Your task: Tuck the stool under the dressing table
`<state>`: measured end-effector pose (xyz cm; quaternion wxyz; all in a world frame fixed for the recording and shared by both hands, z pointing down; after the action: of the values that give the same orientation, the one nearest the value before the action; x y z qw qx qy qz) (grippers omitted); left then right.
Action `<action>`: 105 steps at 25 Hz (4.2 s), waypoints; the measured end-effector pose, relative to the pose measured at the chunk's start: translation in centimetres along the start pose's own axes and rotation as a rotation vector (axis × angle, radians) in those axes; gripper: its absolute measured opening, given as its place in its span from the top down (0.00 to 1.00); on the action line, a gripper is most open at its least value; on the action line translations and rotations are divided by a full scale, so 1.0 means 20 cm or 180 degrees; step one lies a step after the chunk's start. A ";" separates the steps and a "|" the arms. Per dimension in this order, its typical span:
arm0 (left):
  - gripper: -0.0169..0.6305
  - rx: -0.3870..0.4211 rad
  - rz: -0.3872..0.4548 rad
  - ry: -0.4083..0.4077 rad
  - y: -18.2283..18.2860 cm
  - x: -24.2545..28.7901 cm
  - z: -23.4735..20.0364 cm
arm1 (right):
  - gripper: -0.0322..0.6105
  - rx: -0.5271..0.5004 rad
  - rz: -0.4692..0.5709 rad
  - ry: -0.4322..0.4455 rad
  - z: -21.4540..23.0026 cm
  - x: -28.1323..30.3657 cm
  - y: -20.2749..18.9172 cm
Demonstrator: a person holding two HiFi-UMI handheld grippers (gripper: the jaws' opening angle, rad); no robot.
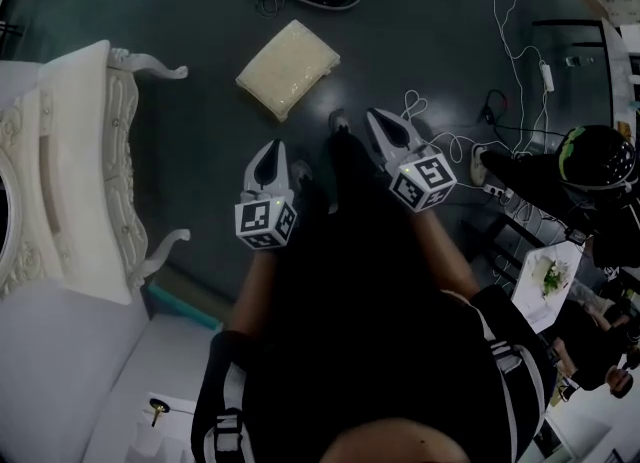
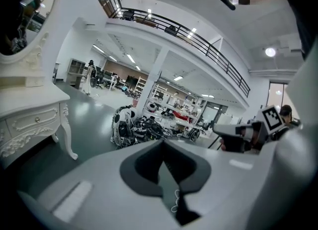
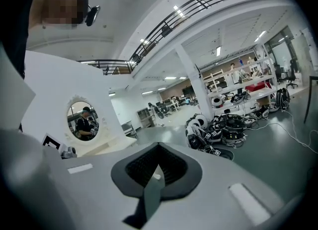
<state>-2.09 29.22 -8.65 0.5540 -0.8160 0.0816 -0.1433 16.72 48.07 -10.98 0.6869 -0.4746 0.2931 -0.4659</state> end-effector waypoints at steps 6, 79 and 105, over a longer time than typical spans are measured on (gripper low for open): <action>0.96 0.0016 0.0048 0.0171 0.02 0.25 0.01 | 0.95 0.0045 -0.0076 0.0151 0.21 0.21 0.04; 0.96 -0.0673 -0.0484 0.1259 -1.25 1.33 -0.79 | 0.95 0.0294 -0.1534 0.0361 1.16 1.38 -1.35; 0.75 -0.1079 -0.0809 0.1406 -1.75 1.34 -1.14 | 0.57 0.0321 -0.2225 0.0218 1.44 1.50 -1.95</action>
<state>14.95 14.44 35.56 0.3564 -0.8496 0.1200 -0.3698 38.77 26.90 37.10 0.4983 -0.4958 0.1125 -0.7023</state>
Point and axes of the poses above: the fingertips, and each gripper's own axes: x forward along the fingers, z to its right, y out of its top, the point moved 9 cm from there along -x, backward along the fingers, and after that the axes turned 15 degrees about z, right-handed, at the moved point
